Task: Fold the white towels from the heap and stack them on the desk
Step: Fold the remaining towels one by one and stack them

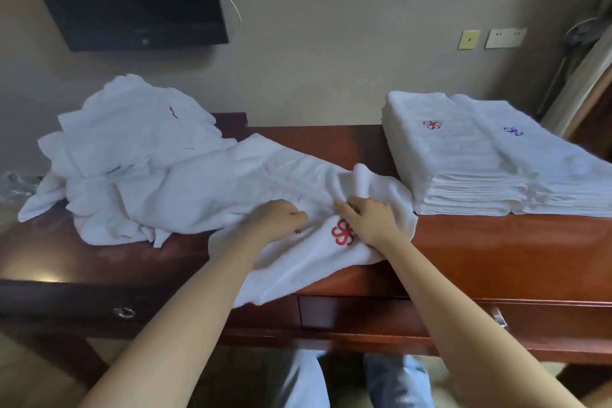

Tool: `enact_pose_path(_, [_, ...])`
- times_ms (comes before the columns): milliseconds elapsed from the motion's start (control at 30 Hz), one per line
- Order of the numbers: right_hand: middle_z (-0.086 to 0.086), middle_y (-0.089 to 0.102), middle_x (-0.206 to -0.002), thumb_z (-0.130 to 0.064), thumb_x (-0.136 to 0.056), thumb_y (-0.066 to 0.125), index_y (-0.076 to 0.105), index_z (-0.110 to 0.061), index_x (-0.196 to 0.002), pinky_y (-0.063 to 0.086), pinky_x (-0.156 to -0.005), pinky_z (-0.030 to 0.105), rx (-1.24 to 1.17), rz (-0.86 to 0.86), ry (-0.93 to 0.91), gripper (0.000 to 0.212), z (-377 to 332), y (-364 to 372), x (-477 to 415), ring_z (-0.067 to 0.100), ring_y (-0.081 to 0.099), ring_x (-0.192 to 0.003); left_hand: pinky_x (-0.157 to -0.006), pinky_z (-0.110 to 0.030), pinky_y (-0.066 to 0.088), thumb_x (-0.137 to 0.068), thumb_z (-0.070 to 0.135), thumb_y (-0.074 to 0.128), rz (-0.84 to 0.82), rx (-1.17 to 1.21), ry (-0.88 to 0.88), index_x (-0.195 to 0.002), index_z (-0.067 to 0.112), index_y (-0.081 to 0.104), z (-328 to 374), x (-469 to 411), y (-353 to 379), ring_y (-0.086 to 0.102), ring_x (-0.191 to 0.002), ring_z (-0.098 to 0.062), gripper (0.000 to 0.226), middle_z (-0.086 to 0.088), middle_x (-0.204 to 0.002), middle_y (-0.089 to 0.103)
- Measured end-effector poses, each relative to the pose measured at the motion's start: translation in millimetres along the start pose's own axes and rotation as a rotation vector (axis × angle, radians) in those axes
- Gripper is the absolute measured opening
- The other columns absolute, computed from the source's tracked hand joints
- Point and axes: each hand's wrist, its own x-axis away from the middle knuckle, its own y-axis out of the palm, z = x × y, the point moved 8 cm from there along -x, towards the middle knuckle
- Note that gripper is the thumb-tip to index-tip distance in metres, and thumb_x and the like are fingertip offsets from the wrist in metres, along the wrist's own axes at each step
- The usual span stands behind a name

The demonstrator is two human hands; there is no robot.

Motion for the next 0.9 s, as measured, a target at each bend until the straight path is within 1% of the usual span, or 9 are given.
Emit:
enact_pose_path(100, [-0.002, 0.060, -0.058, -0.056, -0.094, 0.044, 0.049, -0.026, -0.056, 0.044, -0.067, 0.034, -0.063, -0.015, 0.059, 0.048, 17, -17, 9, 0.017, 0.059, -0.063, -0.052, -0.021, 0.044, -0.082, 0.030, 0.048, -0.104, 0.224, 0.051, -0.069, 0.017, 0.066, 27, -4, 19, 0.061, -0.050, -0.014, 0.026, 0.002, -0.058, 0.067])
enact_pose_path(167, [0.000, 0.059, -0.057, -0.049, -0.094, 0.048, 0.051, -0.020, -0.058, 0.045, -0.062, 0.035, -0.036, -0.004, 0.048, 0.046, 18, -26, 11, 0.018, 0.058, -0.059, -0.046, -0.022, 0.043, -0.085, 0.027, 0.050, -0.001, 0.253, 0.119, -0.069, 0.011, 0.064, 42, -11, 8, 0.058, -0.042, -0.014, 0.027, 0.001, -0.054, 0.063])
enact_pose_path(267, [-0.002, 0.061, -0.081, -0.037, -0.093, 0.050, 0.060, -0.020, -0.085, 0.046, -0.062, 0.033, 0.038, 0.108, -0.007, 0.021, 10, -38, 5, 0.019, 0.060, -0.069, -0.058, -0.031, 0.048, -0.085, 0.020, 0.053, 0.300, 0.131, 0.158, -0.063, 0.012, 0.056, 49, -28, -32, 0.060, -0.061, -0.021, 0.024, 0.005, -0.062, 0.056])
enact_pose_path(333, [0.000, 0.053, -0.109, -0.035, -0.094, 0.051, 0.059, -0.016, -0.111, 0.046, -0.065, 0.032, 0.028, 0.139, -0.018, 0.026, 5, -41, -3, 0.022, 0.060, -0.080, -0.070, -0.030, 0.047, -0.086, 0.020, 0.055, 0.425, 0.047, 0.157, -0.070, 0.016, 0.057, 48, -42, -56, 0.056, -0.078, -0.022, 0.017, 0.000, -0.085, 0.058])
enact_pose_path(433, [0.006, 0.040, -0.132, -0.043, -0.094, 0.052, 0.044, -0.015, -0.135, 0.043, -0.069, 0.031, 0.107, 0.050, 0.051, 0.051, 5, -34, -25, 0.028, 0.059, -0.097, -0.091, -0.035, 0.047, -0.090, 0.028, 0.056, 0.323, -0.044, 0.078, -0.109, 0.014, 0.062, 33, -75, -67, 0.056, -0.101, -0.026, 0.024, -0.007, -0.123, 0.046])
enact_pose_path(533, [0.012, 0.036, -0.139, -0.055, -0.090, 0.053, 0.031, -0.013, -0.145, 0.042, -0.077, 0.033, 0.126, -0.088, 0.167, 0.072, 18, -22, -49, 0.032, 0.053, -0.112, -0.088, -0.033, 0.045, -0.092, 0.036, 0.054, 0.149, -0.161, -0.046, -0.139, 0.014, 0.043, 11, -105, -65, 0.054, -0.109, -0.029, 0.053, -0.011, -0.141, 0.029])
enact_pose_path(733, [0.004, 0.041, -0.127, -0.063, -0.081, 0.057, 0.041, -0.018, -0.133, 0.041, -0.071, 0.031, 0.278, -0.155, 0.181, 0.071, 32, -7, -67, 0.024, 0.053, -0.095, -0.070, -0.032, 0.049, -0.087, 0.048, 0.059, 0.109, -0.134, -0.213, -0.152, 0.014, 0.012, -33, -148, -68, 0.056, -0.106, -0.026, 0.087, -0.012, -0.158, 0.003])
enact_pose_path(833, [0.002, 0.053, -0.122, -0.061, -0.078, 0.062, 0.040, -0.021, -0.136, 0.041, -0.072, 0.030, 0.258, -0.196, 0.165, 0.075, 32, -4, -74, 0.022, 0.057, -0.096, -0.086, -0.035, 0.048, -0.080, 0.059, 0.064, 0.079, -0.167, -0.275, -0.152, 0.009, 0.010, -47, -157, -59, 0.047, -0.124, -0.029, 0.103, -0.016, -0.156, 0.012])
enact_pose_path(900, [-0.001, 0.062, -0.114, -0.059, -0.077, 0.064, 0.043, -0.021, -0.134, 0.040, -0.073, 0.029, 0.224, -0.212, 0.161, 0.072, 30, -3, -79, 0.021, 0.060, -0.099, -0.090, -0.036, 0.043, -0.080, 0.060, 0.064, 0.107, -0.204, -0.275, -0.145, 0.005, 0.029, -43, -160, -59, 0.047, -0.124, -0.030, 0.092, -0.017, -0.143, 0.039])
